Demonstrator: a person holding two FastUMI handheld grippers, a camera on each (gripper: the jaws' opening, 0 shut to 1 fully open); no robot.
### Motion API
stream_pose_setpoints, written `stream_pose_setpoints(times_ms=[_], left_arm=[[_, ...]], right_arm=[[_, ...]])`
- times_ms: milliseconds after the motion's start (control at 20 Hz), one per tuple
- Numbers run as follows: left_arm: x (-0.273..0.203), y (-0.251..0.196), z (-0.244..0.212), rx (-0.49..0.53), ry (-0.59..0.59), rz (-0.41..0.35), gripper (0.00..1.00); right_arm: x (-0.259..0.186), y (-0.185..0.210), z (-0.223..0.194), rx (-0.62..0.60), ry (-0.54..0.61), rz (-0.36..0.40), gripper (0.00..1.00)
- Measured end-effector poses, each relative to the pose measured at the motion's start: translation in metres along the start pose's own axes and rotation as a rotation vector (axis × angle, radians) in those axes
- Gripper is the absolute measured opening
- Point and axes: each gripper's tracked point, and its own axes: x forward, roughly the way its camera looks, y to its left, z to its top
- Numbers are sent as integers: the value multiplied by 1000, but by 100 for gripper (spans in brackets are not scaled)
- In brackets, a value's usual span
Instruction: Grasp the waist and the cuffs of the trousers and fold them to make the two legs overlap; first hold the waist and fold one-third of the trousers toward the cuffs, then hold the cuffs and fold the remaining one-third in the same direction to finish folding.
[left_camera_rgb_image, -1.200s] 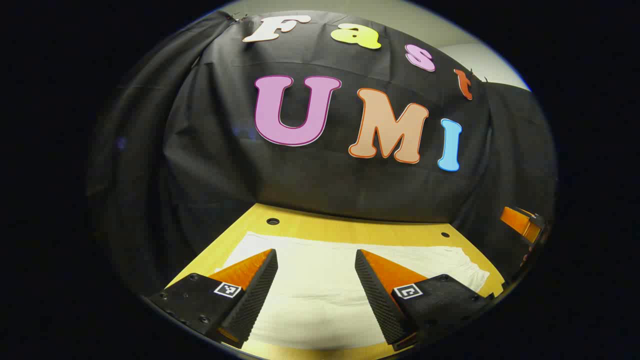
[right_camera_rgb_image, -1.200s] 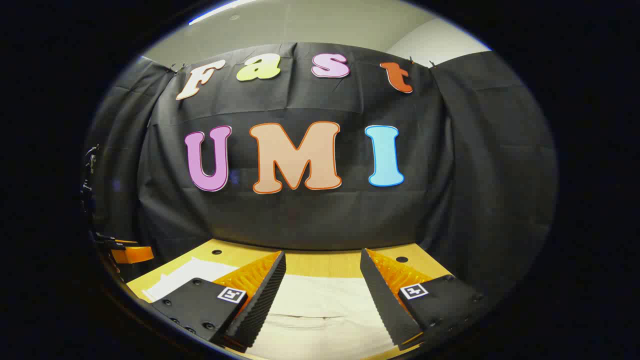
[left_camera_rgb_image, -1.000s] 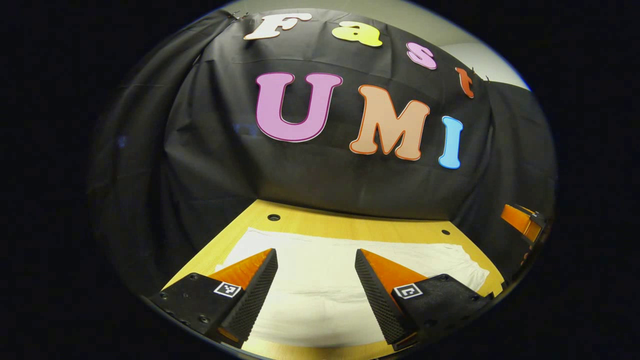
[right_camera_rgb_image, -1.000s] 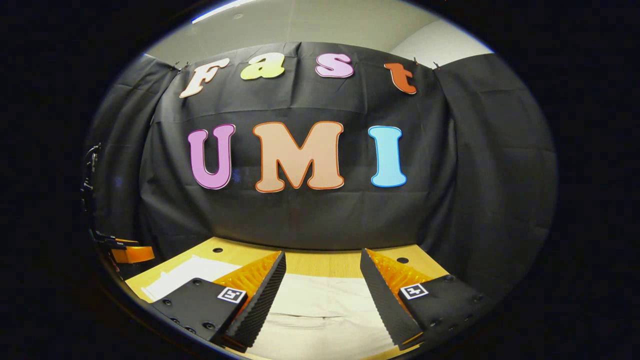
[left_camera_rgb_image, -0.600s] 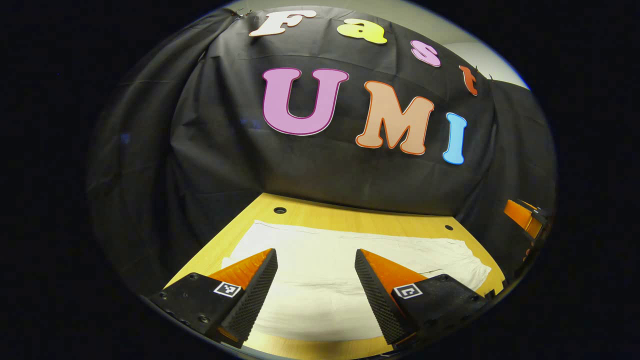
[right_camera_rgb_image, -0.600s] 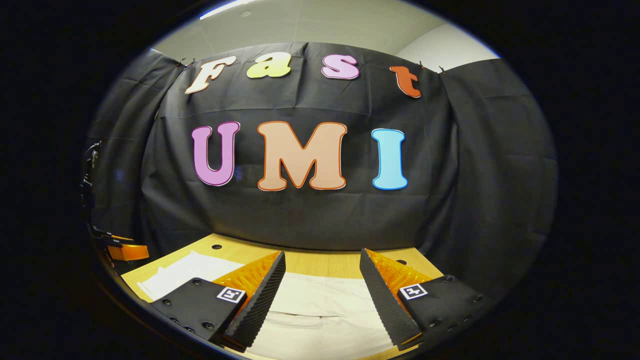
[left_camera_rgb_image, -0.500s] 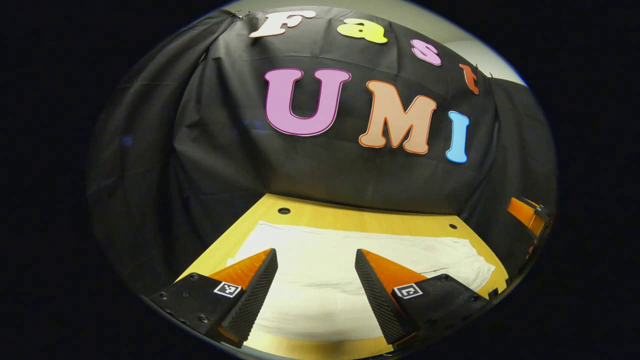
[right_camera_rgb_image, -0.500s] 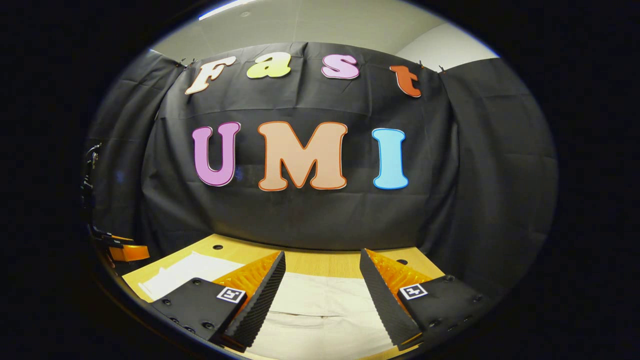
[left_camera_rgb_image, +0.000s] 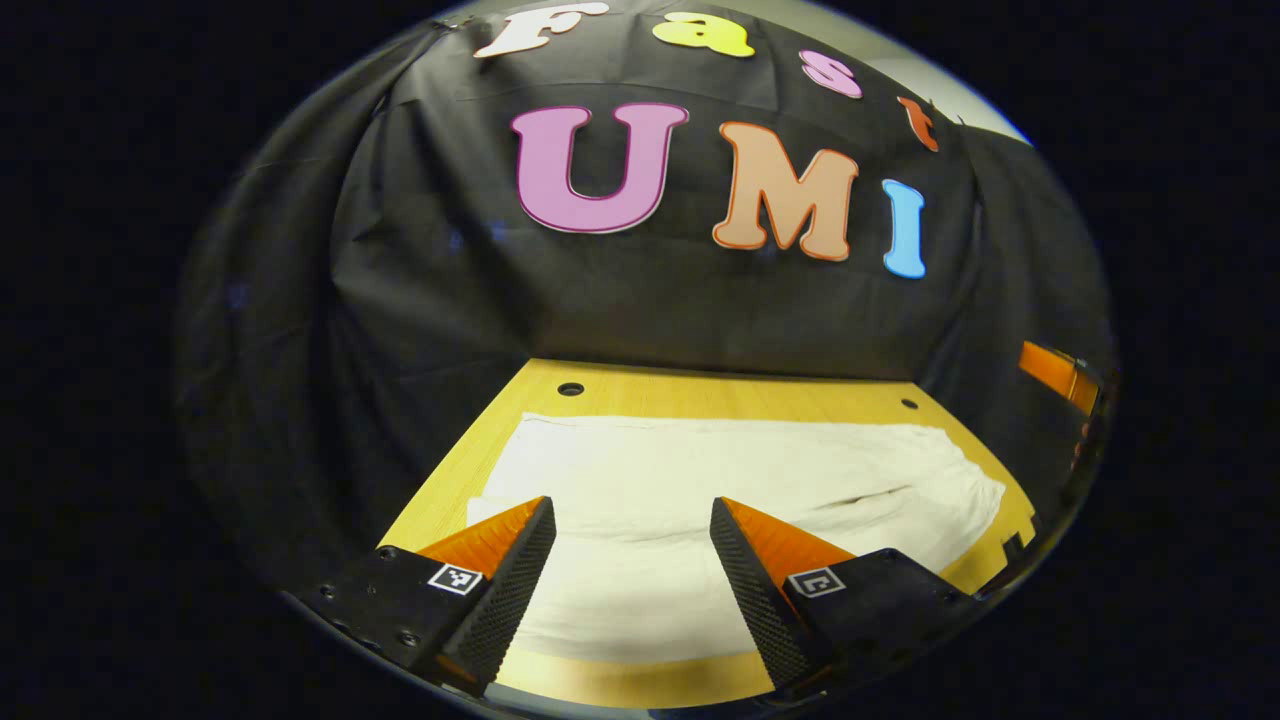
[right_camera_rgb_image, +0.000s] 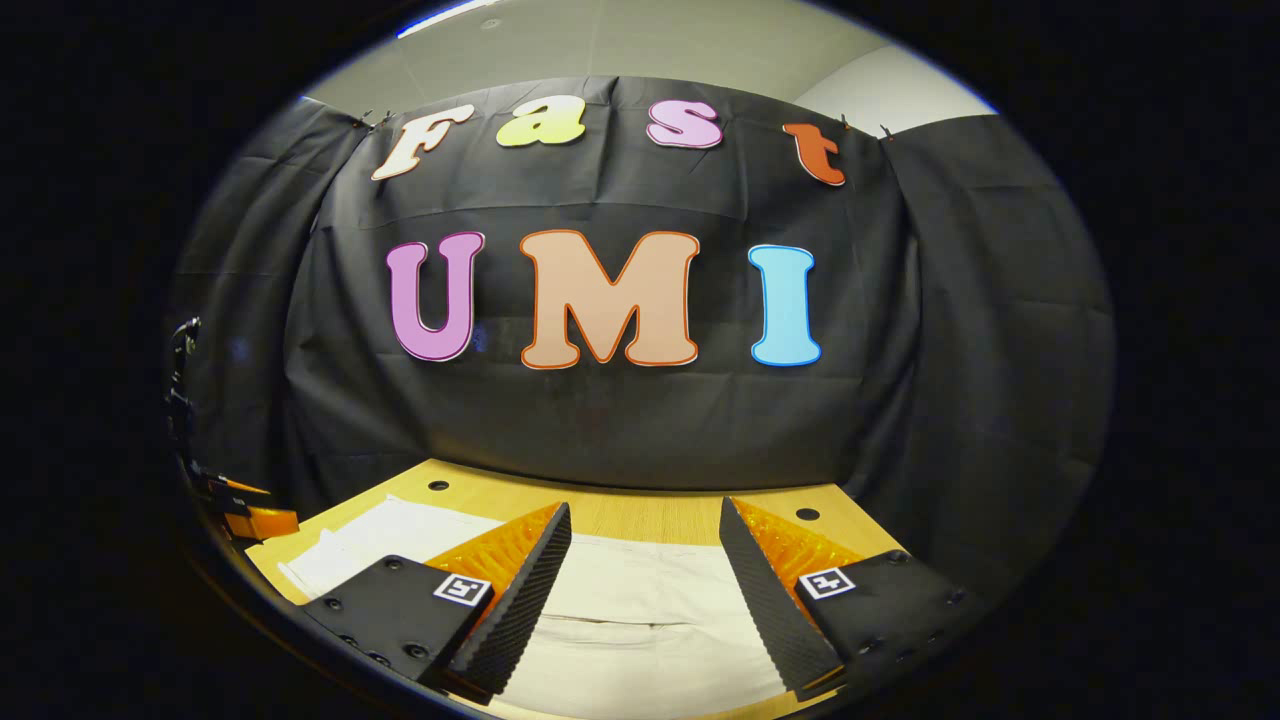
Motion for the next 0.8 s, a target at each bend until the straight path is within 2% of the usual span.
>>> stream_pose_setpoints(times_ms=[50, 300, 350, 550, 750, 800], left_arm=[[0, 4, -9, 31, 29, -20, 94], [-7, 28, -62, 224, 241, -168, 94], [-9, 33, -72, 265, 289, -198, 94], [-16, 52, -114, 421, 478, -336, 94], [-39, 74, -136, 659, 663, -444, 93], [-42, 77, -138, 721, 703, -462, 93]], right_arm=[[0, -1, -3, -4, 13, -4, 93], [-2, -3, -9, -18, 33, -26, 93], [-4, -4, -12, -11, 36, -31, 96], [-16, -21, -27, 26, 56, -71, 96], [-23, -50, -37, 22, 81, -145, 92], [-24, -57, -40, 22, 90, -164, 95]])
